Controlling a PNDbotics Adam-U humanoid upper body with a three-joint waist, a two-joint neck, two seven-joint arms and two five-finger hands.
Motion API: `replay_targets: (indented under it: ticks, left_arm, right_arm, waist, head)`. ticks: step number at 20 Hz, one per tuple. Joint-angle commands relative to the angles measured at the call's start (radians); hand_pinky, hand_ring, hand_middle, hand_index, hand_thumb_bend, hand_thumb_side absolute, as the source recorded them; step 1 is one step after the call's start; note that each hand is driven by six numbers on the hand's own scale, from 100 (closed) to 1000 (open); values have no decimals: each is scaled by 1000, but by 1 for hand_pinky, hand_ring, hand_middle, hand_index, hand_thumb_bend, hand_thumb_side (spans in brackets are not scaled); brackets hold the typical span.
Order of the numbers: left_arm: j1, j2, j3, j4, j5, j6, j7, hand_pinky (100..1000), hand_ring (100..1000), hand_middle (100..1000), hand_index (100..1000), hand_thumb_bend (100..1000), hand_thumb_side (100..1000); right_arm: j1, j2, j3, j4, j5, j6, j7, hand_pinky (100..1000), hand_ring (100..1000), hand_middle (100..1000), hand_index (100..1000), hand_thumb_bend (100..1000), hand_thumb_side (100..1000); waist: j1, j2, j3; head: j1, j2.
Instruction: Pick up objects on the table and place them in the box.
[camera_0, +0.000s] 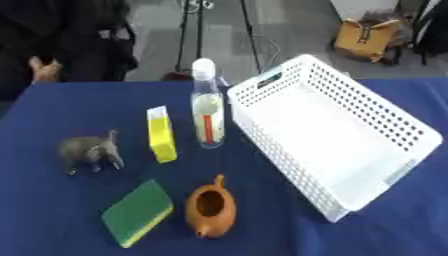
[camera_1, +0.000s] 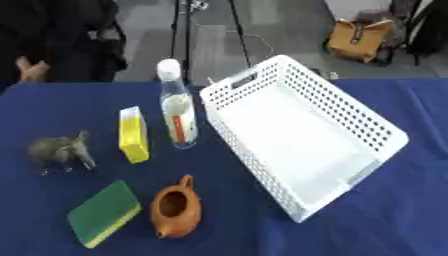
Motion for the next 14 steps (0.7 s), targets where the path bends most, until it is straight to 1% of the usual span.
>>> replay_targets:
  ticks: [1,2,3,4,5,6,7,8,9,11,12,14]
  left_arm:
    - [12,115,-42,-14,-47,46,-78,1000,967,971,1000,100,1000]
    - [15,146,-57,-14,-63,60,-109,1000,967,971,1000,100,1000]
    - [17,171,-69,-14,-78,71,-135,1000,992,982,1000,100,980]
    - [20,199,-81,-14,-93,79,-163,1000,992,982,1000,100,980]
    - [22,222,-91,-14,-104,86,-188,1000,1000,1000,1000,108,953]
    - [26,249,-103,-14,-113,93,-219,1000,1000,1000,1000,108,953]
    - [29,272,-112,-14,-120,98,-249,1000,1000,1000,1000,191,922]
    - [33,298,-121,-14,-129,105,-288,1000,1000,1000,1000,191,922]
    - [34,316,-126,-14,-137,109,-319,1000,1000,1000,1000,239,917]
    - [39,353,-140,-14,-149,114,-391,1000,1000,1000,1000,253,929]
    - [40,370,-149,-14,-145,116,-433,1000,1000,1000,1000,252,932]
    - [39,402,-166,-14,-128,122,-520,1000,1000,1000,1000,237,965]
  right_arm:
    - [-9,-14,-7,-11,9,2,9,753,799,753,773,100,674]
    - [-8,-13,-6,-11,9,3,11,753,799,753,773,100,674]
    - [-7,-13,-6,-11,9,4,13,750,796,748,767,100,672]
    - [-6,-12,-5,-11,9,5,15,750,796,748,767,100,672]
    - [-4,-11,-5,-11,9,7,16,750,794,742,756,100,670]
    - [-3,-11,-4,-11,10,8,18,750,794,742,756,100,670]
    - [-2,-11,-4,-11,10,9,20,749,793,738,748,100,667]
    - [-1,-10,-2,-11,10,9,23,749,793,738,748,100,667]
    - [0,-10,-2,-11,10,9,25,748,791,734,740,100,664]
    - [2,-8,0,-11,10,7,28,747,789,731,733,100,661]
    - [3,-7,0,-11,9,7,29,746,789,730,731,100,660]
    - [5,-5,1,-11,8,5,30,745,787,726,725,100,658]
  waist:
    - [4,-21,4]
    - [6,-23,6]
    - [8,-25,8]
    - [10,-28,9]
    - [12,-30,10]
    - [14,-33,11]
    - [16,-36,13]
    - [18,-39,14]
    - [19,-40,14]
    - [22,-44,15]
    - [24,-46,16]
    - [27,-49,16]
  head:
    - [-5,-8]
    - [-7,-6]
    - [-9,-6]
    - [-10,-5]
    - [-10,-7]
    - [-11,-8]
    - [-11,-9]
    - [-12,-10]
    - [-12,-12]
    - [-12,-16]
    - [-12,-18]
    - [-10,-21]
